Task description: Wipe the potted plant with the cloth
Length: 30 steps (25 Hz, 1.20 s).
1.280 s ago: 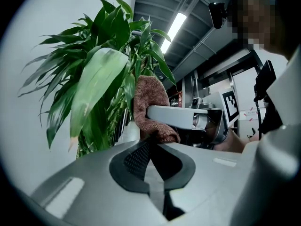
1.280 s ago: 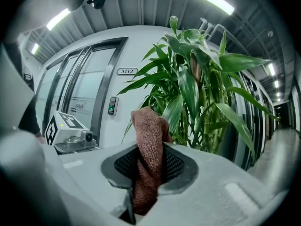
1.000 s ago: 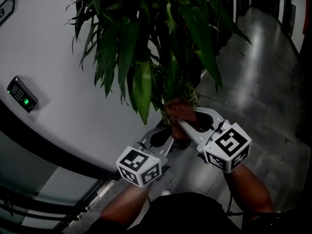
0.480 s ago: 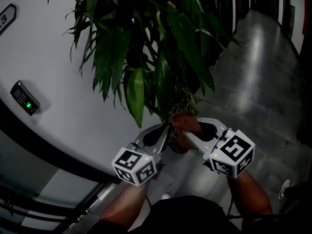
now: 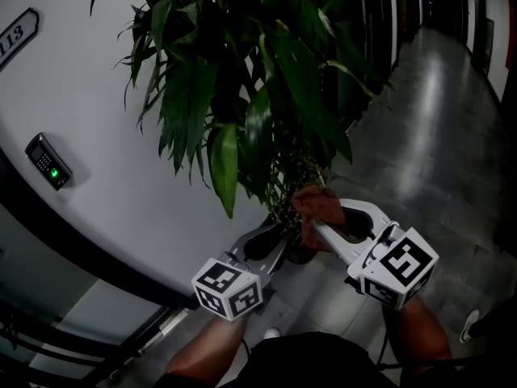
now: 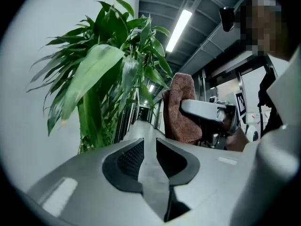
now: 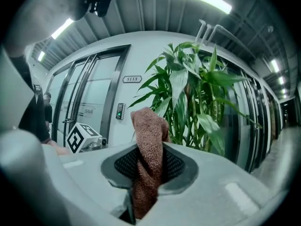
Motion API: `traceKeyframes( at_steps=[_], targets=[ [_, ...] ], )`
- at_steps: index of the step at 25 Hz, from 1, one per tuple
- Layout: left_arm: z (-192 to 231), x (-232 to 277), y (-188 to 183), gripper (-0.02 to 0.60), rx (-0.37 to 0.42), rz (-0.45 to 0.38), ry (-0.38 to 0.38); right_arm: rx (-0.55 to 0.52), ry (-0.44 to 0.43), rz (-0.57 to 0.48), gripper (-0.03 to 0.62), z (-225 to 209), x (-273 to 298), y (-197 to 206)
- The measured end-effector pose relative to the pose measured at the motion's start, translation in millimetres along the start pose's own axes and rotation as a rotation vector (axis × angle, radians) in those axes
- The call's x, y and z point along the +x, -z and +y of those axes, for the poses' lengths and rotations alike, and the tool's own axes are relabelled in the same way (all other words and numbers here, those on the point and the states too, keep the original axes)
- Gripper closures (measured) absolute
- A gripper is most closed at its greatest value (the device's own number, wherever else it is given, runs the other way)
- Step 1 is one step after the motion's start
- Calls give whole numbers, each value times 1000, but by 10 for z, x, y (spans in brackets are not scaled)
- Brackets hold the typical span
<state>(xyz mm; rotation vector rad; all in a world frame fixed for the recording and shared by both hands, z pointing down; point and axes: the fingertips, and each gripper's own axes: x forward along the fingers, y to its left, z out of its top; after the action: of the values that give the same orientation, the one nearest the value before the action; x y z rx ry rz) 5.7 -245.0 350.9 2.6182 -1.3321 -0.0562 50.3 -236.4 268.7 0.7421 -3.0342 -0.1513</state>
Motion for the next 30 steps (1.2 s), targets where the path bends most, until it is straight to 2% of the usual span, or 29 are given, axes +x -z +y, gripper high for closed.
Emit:
traceKeyframes(
  at_steps=[4, 8, 13, 20, 26, 30],
  targets=[
    [-212, 125, -557, 486, 36, -86, 51, -3, 49, -70, 523, -109, -223, -278],
    [-489, 249, -1058, 485, 102, -127, 105, 10, 78, -124, 523, -267, -442, -535],
    [-630, 324, -1452, 451, 56, -164, 172, 40, 43, -161, 523, -324, -662, -680],
    [-812, 486, -1621, 433, 62, -152, 185, 28, 21, -158, 523, -234, -852, -692],
    [-708, 581, -1557, 433, 73, -123, 123, 25, 27, -154, 523, -245, -873, -631],
    [-684, 530, -1548, 436, 70, -131, 107, 26, 35, -154, 523, -267, -897, -615]
  ],
)
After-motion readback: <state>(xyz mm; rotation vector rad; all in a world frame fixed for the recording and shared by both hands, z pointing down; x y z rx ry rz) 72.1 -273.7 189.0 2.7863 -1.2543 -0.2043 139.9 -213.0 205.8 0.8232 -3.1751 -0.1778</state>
